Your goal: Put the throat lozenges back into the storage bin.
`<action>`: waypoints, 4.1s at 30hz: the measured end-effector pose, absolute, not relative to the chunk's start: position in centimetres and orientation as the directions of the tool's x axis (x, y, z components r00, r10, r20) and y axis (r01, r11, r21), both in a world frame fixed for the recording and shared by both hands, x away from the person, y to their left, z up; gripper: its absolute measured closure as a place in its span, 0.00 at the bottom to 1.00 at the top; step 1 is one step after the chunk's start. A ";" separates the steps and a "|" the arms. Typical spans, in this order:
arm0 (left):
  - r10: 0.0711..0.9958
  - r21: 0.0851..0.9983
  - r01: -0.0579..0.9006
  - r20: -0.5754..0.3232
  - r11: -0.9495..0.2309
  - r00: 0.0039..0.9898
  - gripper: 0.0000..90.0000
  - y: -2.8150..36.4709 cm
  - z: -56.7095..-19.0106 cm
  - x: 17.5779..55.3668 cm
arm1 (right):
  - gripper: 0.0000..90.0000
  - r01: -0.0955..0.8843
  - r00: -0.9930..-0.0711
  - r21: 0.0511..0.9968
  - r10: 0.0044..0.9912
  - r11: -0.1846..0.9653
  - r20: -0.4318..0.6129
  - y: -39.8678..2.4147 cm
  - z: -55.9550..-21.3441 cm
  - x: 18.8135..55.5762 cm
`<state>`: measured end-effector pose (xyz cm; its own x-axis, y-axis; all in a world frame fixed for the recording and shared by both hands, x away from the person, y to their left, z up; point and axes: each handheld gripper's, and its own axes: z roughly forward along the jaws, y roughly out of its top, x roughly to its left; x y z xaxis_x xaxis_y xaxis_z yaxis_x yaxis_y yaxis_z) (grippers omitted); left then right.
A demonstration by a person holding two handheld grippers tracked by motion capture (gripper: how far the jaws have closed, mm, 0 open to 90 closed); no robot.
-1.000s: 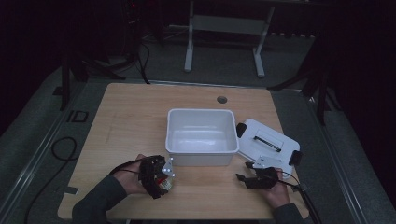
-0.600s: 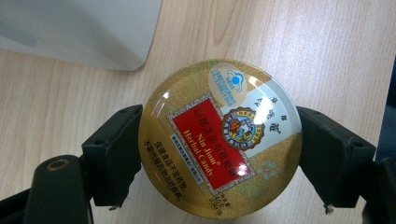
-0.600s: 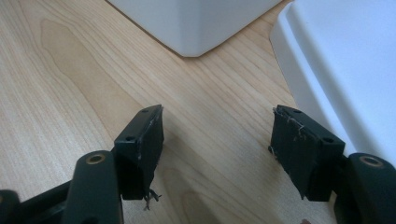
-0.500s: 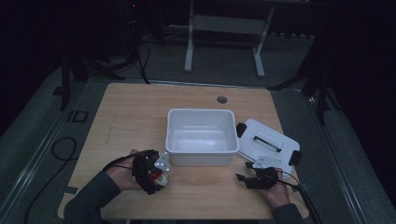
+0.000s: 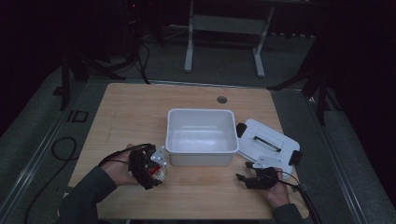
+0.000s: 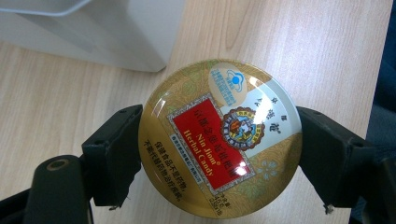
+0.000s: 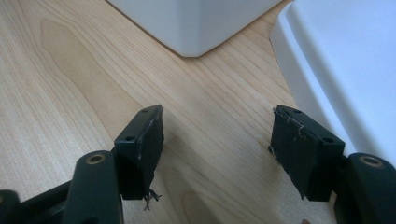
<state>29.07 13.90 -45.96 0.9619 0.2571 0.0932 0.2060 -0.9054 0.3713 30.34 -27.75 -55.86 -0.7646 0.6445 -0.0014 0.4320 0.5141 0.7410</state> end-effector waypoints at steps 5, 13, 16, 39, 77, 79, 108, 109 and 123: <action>0.261 0.378 0.210 0.090 -0.902 0.961 0.23 14.1 -45.6 29.2 | 0.38 0.432 -0.765 0.741 0.645 0.515 -0.002 -27.7 -55.9 30.3; 0.274 0.388 0.219 0.090 -0.895 0.958 0.23 14.6 -44.4 29.6 | 0.38 0.432 -0.765 0.741 0.644 0.515 -0.002 -27.7 -55.9 30.3; 0.279 0.390 0.226 0.084 -0.893 0.957 0.23 14.8 -44.1 29.8 | 0.38 0.432 -0.764 0.741 0.645 0.514 -0.002 -27.7 -55.9 30.3; 0.300 0.402 0.243 0.085 -0.883 0.950 0.23 15.2 -41.8 30.6 | 0.38 0.433 -0.764 0.741 0.645 0.514 -0.001 -27.7 -55.9 30.3; 0.305 0.402 0.241 0.105 -0.884 0.946 0.23 13.2 -38.6 33.2 | 0.38 0.434 -0.765 0.743 0.644 0.510 0.005 -27.8 -55.9 30.4; 0.307 0.410 0.244 0.097 -0.879 0.947 0.23 13.1 -38.5 33.5 | 0.38 0.434 -0.765 0.743 0.644 0.510 0.005 -27.8 -55.9 30.4; 0.310 0.385 0.250 0.103 -0.889 0.945 0.23 11.0 -37.8 35.4 | 0.38 0.435 -0.765 0.744 0.644 0.508 0.008 -27.8 -55.9 30.4; 0.305 0.378 0.245 0.106 -0.893 0.946 0.23 10.9 -37.8 35.4 | 0.38 0.435 -0.765 0.744 0.644 0.507 0.008 -27.8 -55.9 30.4; 0.314 0.344 0.267 0.089 -0.900 0.945 0.23 9.6 -38.2 36.3 | 0.38 0.435 -0.765 0.744 0.644 0.507 0.009 -27.8 -55.9 30.4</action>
<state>36.31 9.58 -38.16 0.9452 0.3141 0.0889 0.2667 -0.9001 0.3445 30.41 -27.83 -55.86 -0.7652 0.6438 0.0088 0.4354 0.5073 0.7437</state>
